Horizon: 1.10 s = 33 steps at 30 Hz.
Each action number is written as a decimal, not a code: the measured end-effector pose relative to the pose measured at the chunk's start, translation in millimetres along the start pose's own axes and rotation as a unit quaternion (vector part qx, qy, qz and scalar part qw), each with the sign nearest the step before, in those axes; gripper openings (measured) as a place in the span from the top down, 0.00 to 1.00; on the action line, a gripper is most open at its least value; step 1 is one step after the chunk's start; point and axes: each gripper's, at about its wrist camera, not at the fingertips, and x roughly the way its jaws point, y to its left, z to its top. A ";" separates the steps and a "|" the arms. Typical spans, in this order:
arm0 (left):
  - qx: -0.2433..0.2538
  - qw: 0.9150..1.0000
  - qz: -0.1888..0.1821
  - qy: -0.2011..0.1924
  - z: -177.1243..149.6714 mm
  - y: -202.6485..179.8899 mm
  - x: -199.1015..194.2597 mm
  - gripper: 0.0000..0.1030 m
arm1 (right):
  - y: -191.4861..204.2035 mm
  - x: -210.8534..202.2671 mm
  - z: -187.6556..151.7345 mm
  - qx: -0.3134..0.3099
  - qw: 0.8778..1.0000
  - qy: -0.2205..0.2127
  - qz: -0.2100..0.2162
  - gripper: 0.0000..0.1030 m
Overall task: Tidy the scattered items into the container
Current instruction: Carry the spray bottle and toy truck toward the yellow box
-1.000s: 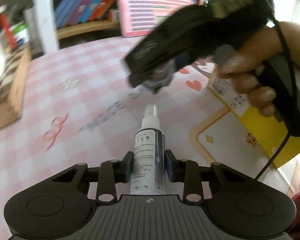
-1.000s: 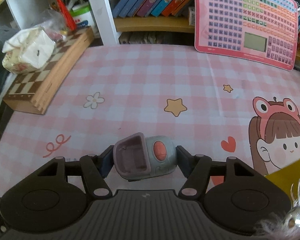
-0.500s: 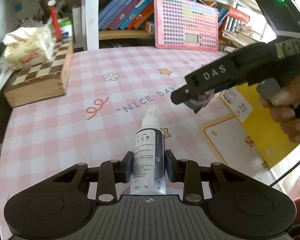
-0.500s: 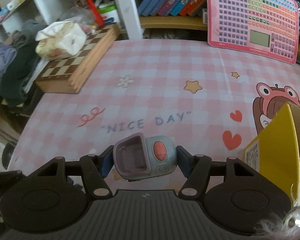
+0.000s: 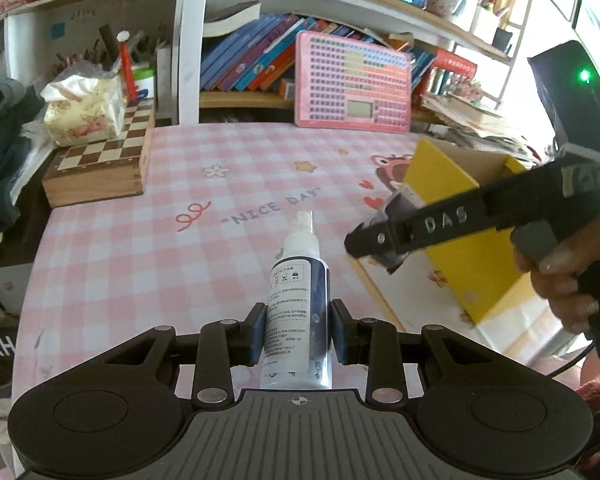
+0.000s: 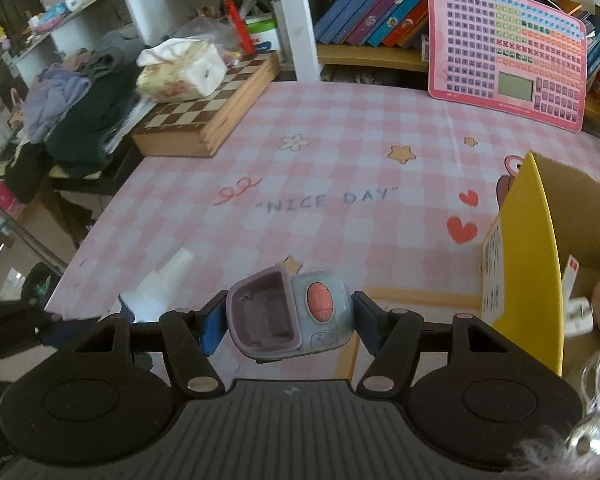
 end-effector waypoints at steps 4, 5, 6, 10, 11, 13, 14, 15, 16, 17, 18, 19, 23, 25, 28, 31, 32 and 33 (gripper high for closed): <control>0.003 1.000 -0.008 -0.008 -6.9 -9.2 -17.9 0.69 | 9.8 -17.4 -20.4 -0.005 1.000 0.000 0.009 0.40; 0.003 1.000 -0.009 -0.010 -8.5 -11.3 -22.4 0.69 | 12.2 -21.6 -25.8 -0.008 1.000 0.000 0.010 0.40; 0.003 1.000 -0.011 -0.012 -10.9 -14.2 -27.6 0.69 | 14.2 -25.4 -31.1 -0.010 1.000 0.000 0.011 0.40; -0.015 0.999 -0.028 -0.012 -21.6 -21.1 -42.3 0.69 | 22.0 -40.0 -52.7 -0.020 1.000 0.003 0.011 0.40; -0.018 0.999 -0.033 -0.011 -24.6 -23.0 -45.3 0.69 | 22.9 -44.0 -58.6 -0.021 1.000 0.004 0.011 0.40; -0.021 0.999 -0.042 -0.008 -31.2 -27.7 -51.8 0.69 | 24.4 -51.3 -69.8 -0.020 1.000 0.006 0.011 0.40; -0.021 0.999 -0.047 -0.006 -34.3 -30.2 -55.2 0.69 | 24.7 -55.3 -75.6 -0.017 1.000 0.007 0.011 0.40; -0.020 0.999 -0.050 -0.005 -36.9 -32.3 -57.9 0.69 | 25.5 -58.7 -80.5 -0.016 1.000 0.007 0.011 0.40; -0.018 0.998 -0.053 -0.005 -39.7 -35.2 -61.1 0.69 | 26.5 -63.0 -86.1 -0.014 1.000 0.007 0.011 0.40; -0.016 0.998 -0.056 -0.004 -41.9 -36.9 -64.3 0.69 | 27.5 -67.2 -91.5 -0.013 1.000 0.006 0.010 0.40; -0.014 0.998 -0.058 -0.004 -44.1 -38.5 -67.7 0.69 | 28.8 -71.6 -97.0 -0.010 1.000 0.004 0.009 0.40; -0.013 0.998 -0.060 -0.004 -45.9 -40.3 -70.3 0.69 | 30.0 -75.0 -101.1 -0.008 1.000 0.002 0.008 0.40; -0.005 0.998 -0.067 -0.002 -53.9 -47.3 -79.5 0.69 | 32.7 -89.6 -120.7 0.011 1.000 -0.006 0.002 0.40; -0.002 0.997 -0.072 -0.001 -58.1 -50.3 -84.1 0.69 | 33.3 -94.5 -129.3 0.022 1.000 -0.006 -0.002 0.40; 0.003 0.997 -0.082 0.001 -62.9 -55.6 -88.1 0.69 | 34.5 -101.5 -142.2 0.033 0.999 -0.005 -0.009 0.40; 0.011 0.995 -0.096 0.007 -67.3 -63.0 -89.2 0.69 | 35.4 -107.6 -154.0 0.040 0.999 -0.002 -0.016 0.40; 0.013 0.995 -0.100 0.009 -68.3 -65.2 -88.9 0.69 | 35.2 -109.9 -157.7 0.043 0.999 -0.001 -0.020 0.40; 0.016 0.994 -0.106 0.011 -69.3 -67.6 -88.3 0.69 | 34.6 -112.4 -161.3 0.047 0.999 -0.001 -0.023 0.40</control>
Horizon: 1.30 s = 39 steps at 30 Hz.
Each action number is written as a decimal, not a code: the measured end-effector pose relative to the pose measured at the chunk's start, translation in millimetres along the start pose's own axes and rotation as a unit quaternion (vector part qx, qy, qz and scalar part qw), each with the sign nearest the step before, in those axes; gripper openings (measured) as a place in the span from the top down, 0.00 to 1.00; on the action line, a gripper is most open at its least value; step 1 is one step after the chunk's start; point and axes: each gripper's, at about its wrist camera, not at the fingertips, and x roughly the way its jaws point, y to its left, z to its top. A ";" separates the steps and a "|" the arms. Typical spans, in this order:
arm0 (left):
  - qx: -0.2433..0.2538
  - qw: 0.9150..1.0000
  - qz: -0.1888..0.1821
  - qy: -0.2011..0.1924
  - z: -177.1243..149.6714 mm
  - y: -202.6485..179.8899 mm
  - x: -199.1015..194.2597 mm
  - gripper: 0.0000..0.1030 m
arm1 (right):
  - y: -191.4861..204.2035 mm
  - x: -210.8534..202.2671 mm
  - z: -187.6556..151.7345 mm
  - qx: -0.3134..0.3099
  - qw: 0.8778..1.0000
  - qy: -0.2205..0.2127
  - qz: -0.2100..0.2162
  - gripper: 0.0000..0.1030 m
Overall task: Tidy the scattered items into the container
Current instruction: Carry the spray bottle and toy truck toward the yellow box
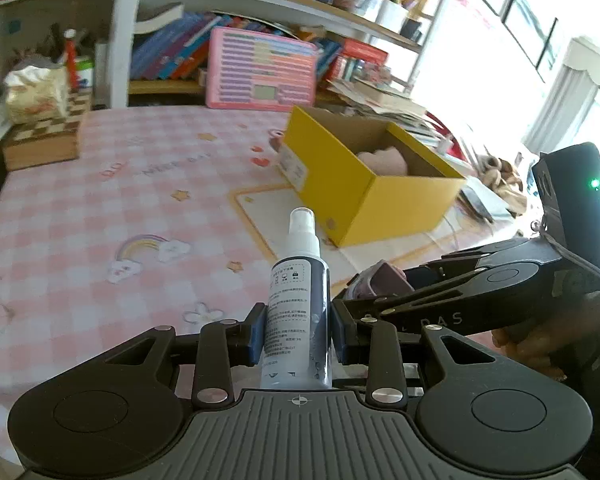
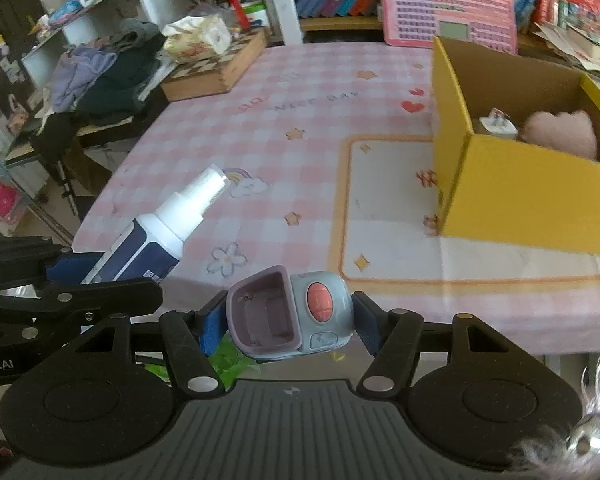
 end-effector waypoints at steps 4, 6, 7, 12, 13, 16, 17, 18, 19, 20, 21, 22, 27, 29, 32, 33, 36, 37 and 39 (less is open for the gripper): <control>0.009 1.000 -0.019 0.006 -0.5 -7.0 2.9 0.69 | -7.1 -8.6 -9.8 0.016 1.000 0.001 -0.015 0.40; 0.013 0.999 -0.028 0.008 0.4 -10.0 5.5 0.69 | -11.0 -13.0 -14.5 0.022 1.000 0.002 -0.022 0.40; 0.014 0.999 -0.033 0.010 0.6 -11.9 7.0 0.69 | -12.8 -14.9 -16.7 0.026 0.999 0.003 -0.026 0.40; 0.025 0.998 -0.056 0.018 1.9 -22.3 16.5 0.69 | -24.3 -24.4 -28.3 0.044 0.998 0.008 -0.044 0.40; 0.027 0.998 -0.061 0.019 2.2 -24.7 18.2 0.69 | -27.0 -26.2 -30.1 0.048 0.998 0.008 -0.047 0.40; 0.034 0.996 -0.073 0.024 3.8 -32.7 24.4 0.69 | -36.6 -31.7 -34.6 0.062 0.996 0.009 -0.057 0.40; 0.037 0.996 -0.076 0.026 4.9 -35.5 26.9 0.69 | -40.0 -33.5 -36.1 0.066 0.996 0.009 -0.060 0.40; 0.039 0.996 -0.080 0.027 5.7 -38.7 29.6 0.69 | -43.8 -35.3 -37.8 0.071 0.995 0.009 -0.064 0.40; 0.042 0.995 -0.083 0.029 6.7 -42.1 32.3 0.69 | -46.7 -36.3 -38.8 0.075 0.995 0.009 -0.066 0.40; 0.044 0.995 -0.087 0.030 7.7 -45.8 34.6 0.69 | -50.4 -37.9 -40.2 0.079 0.994 0.009 -0.069 0.40; 0.048 0.994 -0.091 0.031 8.8 -49.8 37.9 0.69 | -54.7 -40.0 -41.7 0.083 0.994 0.009 -0.073 0.40; 0.051 0.994 -0.094 0.033 10.2 -53.2 40.8 0.69 | -59.0 -42.0 -43.0 0.086 0.993 0.008 -0.075 0.40; 0.068 0.991 -0.111 0.041 15.9 -72.4 57.8 0.69 | -81.0 -52.2 -49.6 0.107 0.990 0.004 -0.088 0.40; 0.073 0.990 -0.115 0.043 18.5 -79.0 64.4 0.69 | -89.3 -55.5 -50.9 0.113 0.989 0.003 -0.092 0.40; 0.079 0.989 -0.118 0.046 23.4 -88.5 73.5 0.69 | -101.1 -59.3 -52.4 0.120 0.988 0.001 -0.097 0.40; 0.082 0.988 -0.119 0.047 25.7 -91.7 76.3 0.69 | -105.7 -61.1 -52.8 0.124 0.987 -0.001 -0.099 0.40; 0.089 0.988 -0.120 0.048 31.6 -99.8 83.3 0.69 | -119.1 -65.9 -53.2 0.133 0.986 -0.007 -0.102 0.40; 0.091 0.987 -0.121 0.048 33.7 -102.9 86.0 0.69 | -122.8 -66.9 -52.8 0.135 0.986 -0.008 -0.102 0.40; 0.094 0.987 -0.122 0.048 38.0 -107.6 91.1 0.69 | -129.4 -68.5 -51.6 0.137 0.985 -0.011 -0.103 0.40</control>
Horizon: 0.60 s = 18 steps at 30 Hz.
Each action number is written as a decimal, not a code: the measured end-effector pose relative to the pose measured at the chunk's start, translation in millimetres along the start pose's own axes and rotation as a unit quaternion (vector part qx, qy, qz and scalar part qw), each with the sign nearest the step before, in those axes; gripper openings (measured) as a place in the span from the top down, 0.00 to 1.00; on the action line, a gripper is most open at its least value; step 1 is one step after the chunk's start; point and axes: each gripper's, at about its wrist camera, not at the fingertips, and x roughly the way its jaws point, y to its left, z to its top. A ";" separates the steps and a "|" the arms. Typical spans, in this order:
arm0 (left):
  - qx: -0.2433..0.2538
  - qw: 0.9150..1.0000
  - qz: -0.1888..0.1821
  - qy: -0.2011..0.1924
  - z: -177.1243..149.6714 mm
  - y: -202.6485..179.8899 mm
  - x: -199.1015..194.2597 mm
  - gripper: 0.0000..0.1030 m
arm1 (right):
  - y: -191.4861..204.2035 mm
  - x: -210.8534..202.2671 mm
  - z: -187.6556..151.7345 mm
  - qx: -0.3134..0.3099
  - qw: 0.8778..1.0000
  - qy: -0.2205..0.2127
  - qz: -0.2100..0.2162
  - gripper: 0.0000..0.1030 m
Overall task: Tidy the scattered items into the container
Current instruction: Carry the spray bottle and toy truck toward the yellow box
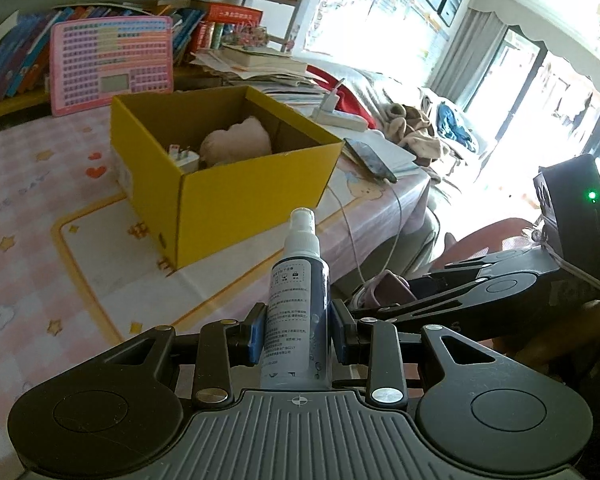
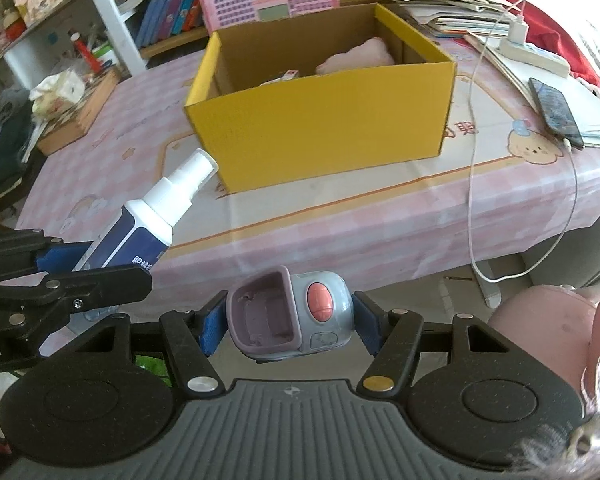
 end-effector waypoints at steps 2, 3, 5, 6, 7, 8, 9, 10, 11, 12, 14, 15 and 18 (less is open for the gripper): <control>0.003 1.000 -0.002 -0.001 5.3 -2.8 5.7 0.69 | -6.2 -0.5 3.4 0.000 1.000 -0.003 -0.001 0.40; 0.005 1.000 -0.003 -0.001 8.2 -4.6 9.2 0.69 | -9.8 -0.7 5.1 0.001 1.000 -0.004 -0.002 0.40; 0.008 1.000 -0.007 0.000 14.0 -8.8 16.7 0.69 | -18.4 -1.0 7.8 0.003 1.000 -0.006 -0.006 0.40; 0.010 1.000 -0.009 0.000 16.5 -10.6 20.0 0.69 | -22.7 -0.8 9.8 0.005 1.000 -0.006 -0.008 0.40; 0.011 1.000 -0.011 0.000 18.8 -12.6 23.4 0.69 | -26.4 -0.8 11.8 0.006 1.000 -0.006 -0.009 0.40; 0.012 1.000 -0.013 0.000 21.2 -14.4 26.6 0.69 | -30.1 -0.4 13.8 0.006 1.000 -0.006 -0.011 0.40; 0.013 1.000 -0.014 0.000 23.8 -16.4 30.2 0.69 | -34.3 0.0 16.1 0.007 1.000 -0.006 -0.012 0.40; 0.013 1.000 -0.016 0.000 26.1 -17.9 33.3 0.69 | -37.6 0.5 17.9 0.006 1.000 -0.006 -0.014 0.40; 0.014 1.000 -0.017 -0.001 28.5 -19.6 36.8 0.69 | -40.7 1.1 20.1 0.006 1.000 -0.006 -0.014 0.40; 0.014 1.000 -0.018 -0.001 31.3 -20.3 40.1 0.69 | -43.8 1.7 22.6 0.005 1.000 -0.007 -0.015 0.40; 0.013 1.000 -0.018 -0.003 36.4 -21.2 46.0 0.69 | -49.6 2.9 28.6 0.002 1.000 -0.009 -0.016 0.40; 0.013 1.000 -0.017 -0.004 39.8 -21.8 49.5 0.69 | -52.5 3.6 32.3 0.000 1.000 -0.010 -0.016 0.40; 0.012 1.000 -0.015 -0.010 50.5 -21.3 56.7 0.69 | -59.7 4.9 44.4 -0.006 1.000 -0.020 -0.014 0.40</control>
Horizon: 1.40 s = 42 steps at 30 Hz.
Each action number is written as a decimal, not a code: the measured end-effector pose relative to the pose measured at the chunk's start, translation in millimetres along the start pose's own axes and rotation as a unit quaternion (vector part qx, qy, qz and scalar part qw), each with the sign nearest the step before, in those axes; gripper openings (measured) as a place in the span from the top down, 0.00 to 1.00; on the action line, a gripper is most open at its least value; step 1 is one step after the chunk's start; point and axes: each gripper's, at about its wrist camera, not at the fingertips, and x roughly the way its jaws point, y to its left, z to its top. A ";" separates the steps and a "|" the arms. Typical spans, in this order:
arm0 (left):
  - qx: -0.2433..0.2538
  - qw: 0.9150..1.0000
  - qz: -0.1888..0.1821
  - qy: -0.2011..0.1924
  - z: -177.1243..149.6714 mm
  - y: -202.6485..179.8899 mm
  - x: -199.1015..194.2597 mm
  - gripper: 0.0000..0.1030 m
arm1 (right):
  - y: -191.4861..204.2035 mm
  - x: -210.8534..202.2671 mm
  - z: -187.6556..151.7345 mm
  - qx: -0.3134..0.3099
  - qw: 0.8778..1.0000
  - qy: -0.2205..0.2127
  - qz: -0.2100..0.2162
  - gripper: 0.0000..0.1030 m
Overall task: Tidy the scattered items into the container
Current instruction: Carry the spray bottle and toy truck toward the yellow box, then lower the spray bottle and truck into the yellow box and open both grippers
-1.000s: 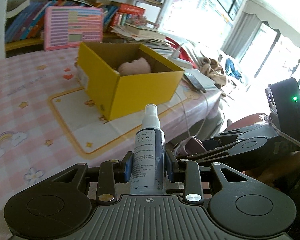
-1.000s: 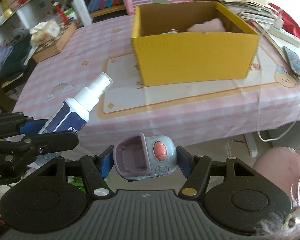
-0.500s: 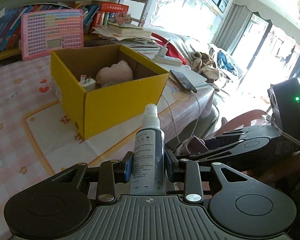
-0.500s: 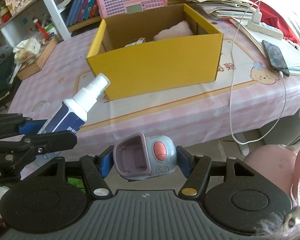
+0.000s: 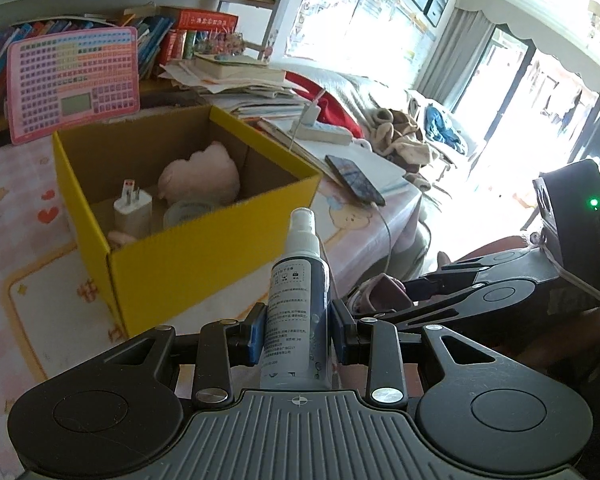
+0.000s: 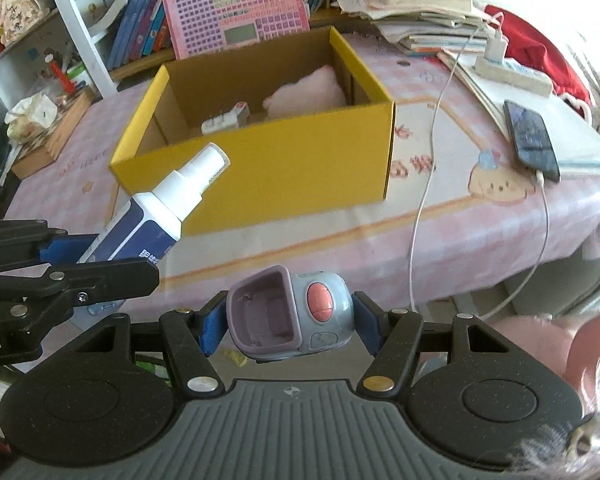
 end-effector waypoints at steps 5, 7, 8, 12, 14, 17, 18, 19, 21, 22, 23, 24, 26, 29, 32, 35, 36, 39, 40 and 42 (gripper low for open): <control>0.000 1.000 0.013 -0.016 22.7 3.7 7.9 0.69 | -13.4 2.3 30.9 0.003 0.999 -0.024 0.022 0.40; -0.001 0.999 0.019 -0.027 32.8 6.8 7.2 0.69 | -16.5 1.2 45.4 0.001 0.999 -0.039 0.034 0.40; 0.000 0.999 0.025 -0.032 37.4 7.9 7.0 0.69 | -17.6 0.4 53.0 -0.002 0.998 -0.046 0.040 0.40; -0.004 0.997 0.055 -0.051 56.6 15.6 9.8 0.69 | -18.0 -2.6 85.0 -0.026 0.995 -0.080 0.058 0.40; -0.005 0.996 0.073 -0.059 66.1 19.7 13.7 0.69 | -16.7 -1.9 101.3 -0.044 0.992 -0.094 0.068 0.40; -0.005 0.993 0.096 -0.069 79.1 25.0 19.9 0.69 | -14.0 7.4 122.8 -0.073 0.989 -0.105 0.077 0.40; -0.006 0.992 0.103 -0.072 82.9 28.0 22.8 0.69 | -12.6 12.7 128.7 -0.083 0.988 -0.106 0.080 0.40; -0.011 0.991 0.109 -0.074 86.7 31.7 26.4 0.69 | -11.4 19.8 135.1 -0.094 0.987 -0.105 0.083 0.40; -0.021 0.990 0.117 -0.074 92.9 40.1 34.1 0.69 | -7.9 39.5 147.8 -0.119 0.985 -0.093 0.086 0.40; -0.026 0.989 0.123 -0.071 95.3 45.5 39.0 0.69 | -6.4 49.3 153.7 -0.131 0.984 -0.086 0.087 0.40; -0.031 0.989 0.131 -0.066 98.6 51.3 45.1 0.69 | -3.7 59.2 158.3 -0.145 0.983 -0.077 0.087 0.40; -0.033 0.988 0.137 -0.061 100.9 56.3 49.9 0.69 | -0.1 71.1 163.4 -0.163 0.981 -0.066 0.086 0.40; -0.035 0.987 0.153 -0.047 106.3 68.6 61.1 0.69 | 6.1 90.1 170.4 -0.190 0.977 -0.046 0.085 0.40; -0.027 0.984 0.174 -0.024 112.0 82.4 77.3 0.69 | 11.7 115.6 175.8 -0.223 0.971 -0.016 0.088 0.40; -0.021 0.982 0.185 -0.001 114.1 91.1 92.7 0.69 | 15.1 134.0 179.1 -0.245 0.965 0.009 0.094 0.40; -0.017 0.981 0.192 0.018 114.8 97.0 106.1 0.69 | 19.3 147.3 182.9 -0.263 0.959 0.030 0.106 0.40; -0.017 0.980 0.195 0.022 115.1 98.5 110.4 0.69 | 21.6 151.3 183.9 -0.272 0.956 0.035 0.108 0.40; -0.019 0.979 0.200 0.030 116.1 100.9 119.0 0.70 | 25.8 160.3 186.4 -0.292 0.950 0.044 0.105 0.40; -0.019 0.979 0.200 0.032 116.6 102.0 121.6 0.70 | 26.7 162.4 187.9 -0.295 0.949 0.046 0.105 0.40; -0.021 0.978 0.203 0.033 116.8 102.9 124.4 0.70 | 27.1 165.6 189.8 -0.299 0.947 0.049 0.106 0.39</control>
